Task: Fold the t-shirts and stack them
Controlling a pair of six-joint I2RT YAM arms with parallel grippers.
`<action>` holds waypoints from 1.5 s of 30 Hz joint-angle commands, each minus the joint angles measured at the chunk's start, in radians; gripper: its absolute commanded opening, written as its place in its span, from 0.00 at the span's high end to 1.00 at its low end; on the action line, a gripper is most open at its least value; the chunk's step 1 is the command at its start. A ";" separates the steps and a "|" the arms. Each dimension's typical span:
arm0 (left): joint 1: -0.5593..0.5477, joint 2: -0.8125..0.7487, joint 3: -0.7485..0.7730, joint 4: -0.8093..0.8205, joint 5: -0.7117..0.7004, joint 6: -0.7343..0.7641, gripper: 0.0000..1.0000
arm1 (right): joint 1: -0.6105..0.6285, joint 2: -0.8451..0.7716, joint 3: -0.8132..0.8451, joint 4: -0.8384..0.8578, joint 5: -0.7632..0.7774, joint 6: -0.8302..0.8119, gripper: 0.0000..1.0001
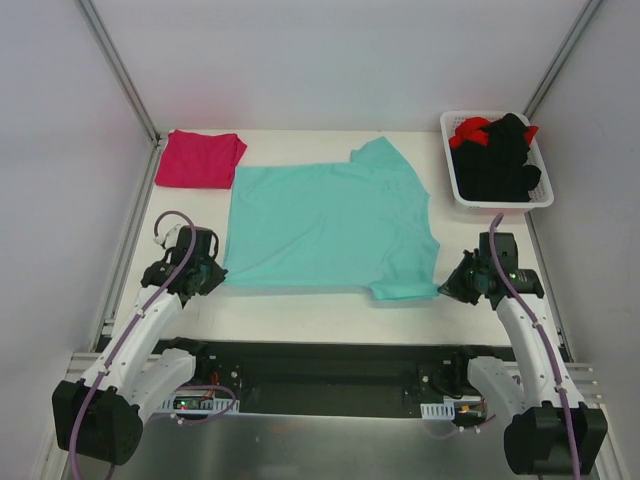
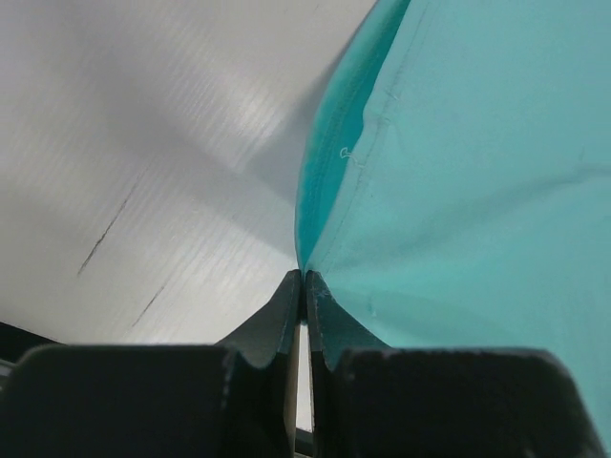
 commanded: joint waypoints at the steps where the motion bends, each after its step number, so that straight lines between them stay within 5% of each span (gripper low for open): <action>1: 0.012 -0.016 0.054 -0.068 -0.031 0.027 1.00 | -0.016 0.012 0.061 -0.006 -0.004 -0.049 0.99; 19: 0.012 -0.058 0.065 -0.109 -0.019 0.028 1.00 | -0.080 0.069 0.125 0.012 -0.047 -0.068 0.99; 45: 0.012 -0.242 0.059 -0.215 0.028 0.019 1.00 | -0.085 -0.241 0.076 -0.189 -0.064 -0.053 0.99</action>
